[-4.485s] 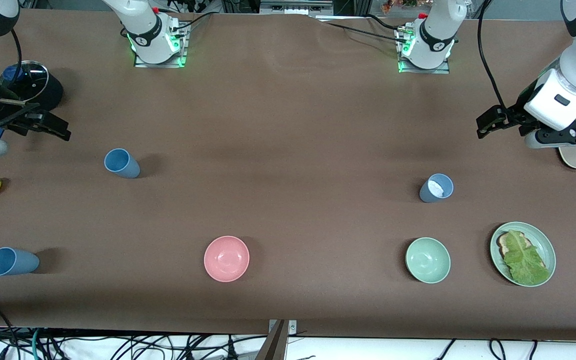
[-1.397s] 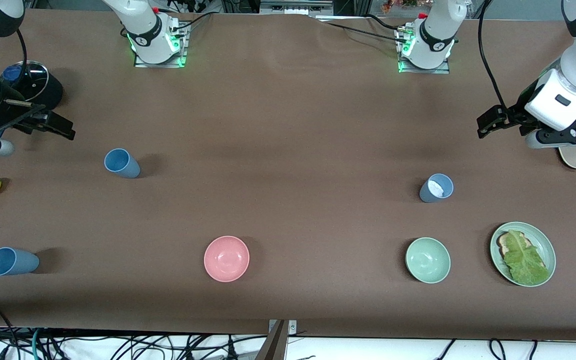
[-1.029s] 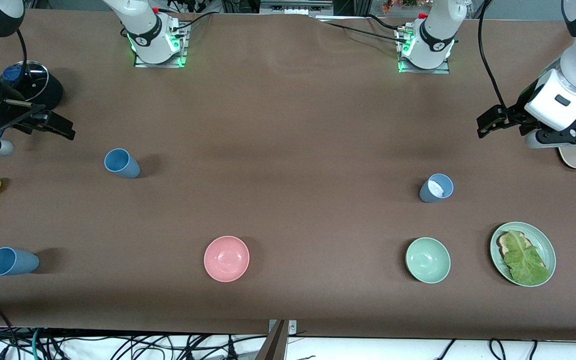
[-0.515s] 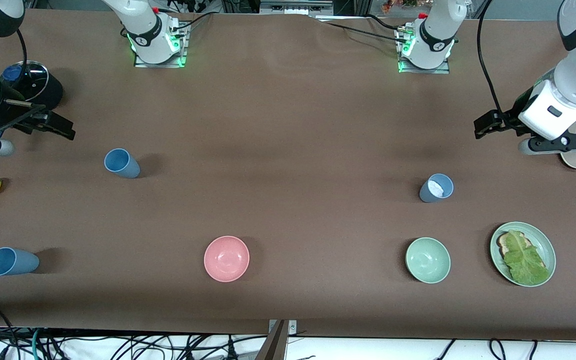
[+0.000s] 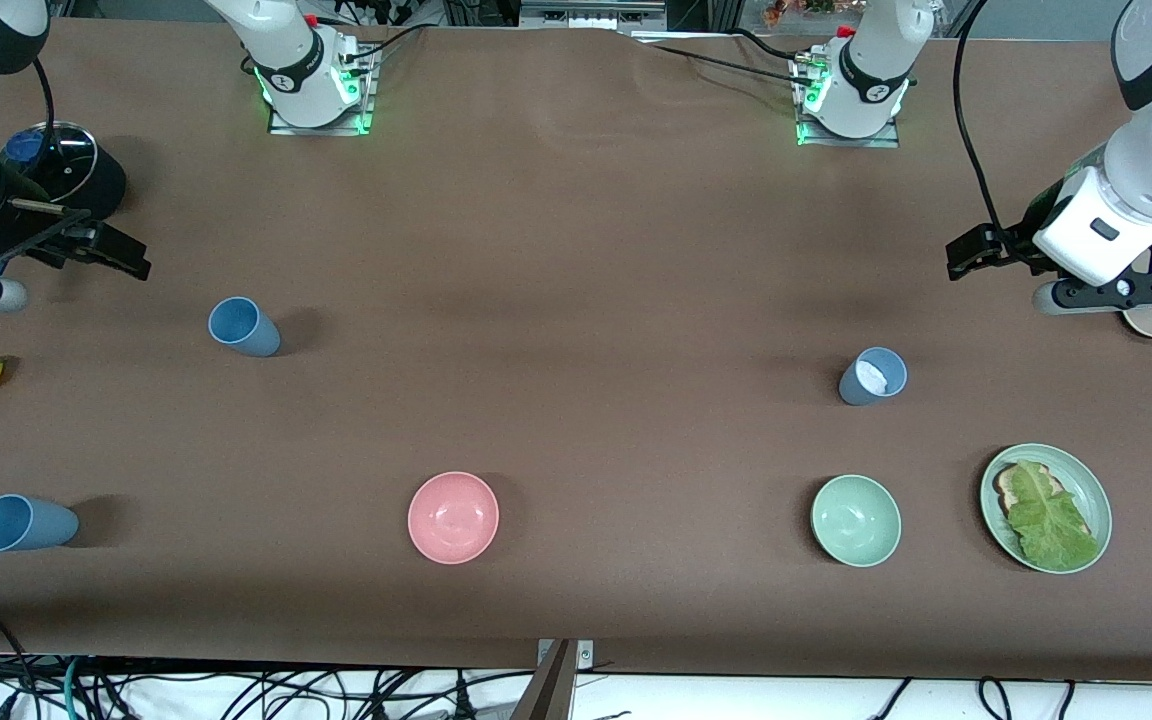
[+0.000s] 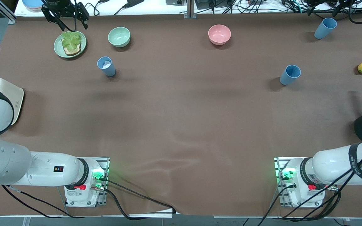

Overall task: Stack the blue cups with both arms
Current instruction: 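Lower the left gripper onto the blue cup beside the green bowl and grasp it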

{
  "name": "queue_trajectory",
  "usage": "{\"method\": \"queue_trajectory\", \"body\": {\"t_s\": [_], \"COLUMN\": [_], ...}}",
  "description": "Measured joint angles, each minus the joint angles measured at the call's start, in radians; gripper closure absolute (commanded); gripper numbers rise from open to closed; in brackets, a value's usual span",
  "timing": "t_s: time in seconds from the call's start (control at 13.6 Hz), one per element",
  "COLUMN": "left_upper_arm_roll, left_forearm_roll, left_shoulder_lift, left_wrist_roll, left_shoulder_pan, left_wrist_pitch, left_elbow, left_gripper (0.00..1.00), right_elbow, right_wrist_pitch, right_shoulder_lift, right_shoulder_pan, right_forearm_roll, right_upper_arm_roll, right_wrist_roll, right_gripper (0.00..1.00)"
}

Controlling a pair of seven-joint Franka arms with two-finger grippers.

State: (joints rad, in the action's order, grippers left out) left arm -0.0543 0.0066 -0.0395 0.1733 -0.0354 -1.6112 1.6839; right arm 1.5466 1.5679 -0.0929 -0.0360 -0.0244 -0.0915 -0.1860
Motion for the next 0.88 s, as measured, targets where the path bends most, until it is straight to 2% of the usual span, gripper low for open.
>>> {"method": "queue_trajectory", "body": {"t_s": [0.37, 0.66, 0.88], "left_upper_arm_roll": [0.001, -0.001, 0.0], "left_forearm_roll": [0.0, 0.0, 0.0], "left_shoulder_lift": [-0.031, -0.112, -0.182], "left_wrist_roll": [-0.005, -0.063, -0.146], "left_shoulder_pan": [0.003, 0.0, 0.008], "left_wrist_pitch": [-0.034, -0.15, -0.288], "left_elbow": [0.003, 0.02, 0.059], "left_gripper": [0.0, 0.0, 0.0], "right_elbow": [0.0, 0.0, 0.001], "right_wrist_pitch": [-0.001, -0.001, -0.001], "right_shoulder_lift": [0.0, 0.0, 0.0], "right_shoulder_pan": [0.0, 0.0, 0.0], "right_forearm_roll": [0.0, 0.0, 0.0], "right_upper_arm_roll": [0.0, 0.0, 0.0], "right_wrist_roll": [0.0, -0.001, -0.001], "right_gripper": [0.0, 0.0, 0.0]}}
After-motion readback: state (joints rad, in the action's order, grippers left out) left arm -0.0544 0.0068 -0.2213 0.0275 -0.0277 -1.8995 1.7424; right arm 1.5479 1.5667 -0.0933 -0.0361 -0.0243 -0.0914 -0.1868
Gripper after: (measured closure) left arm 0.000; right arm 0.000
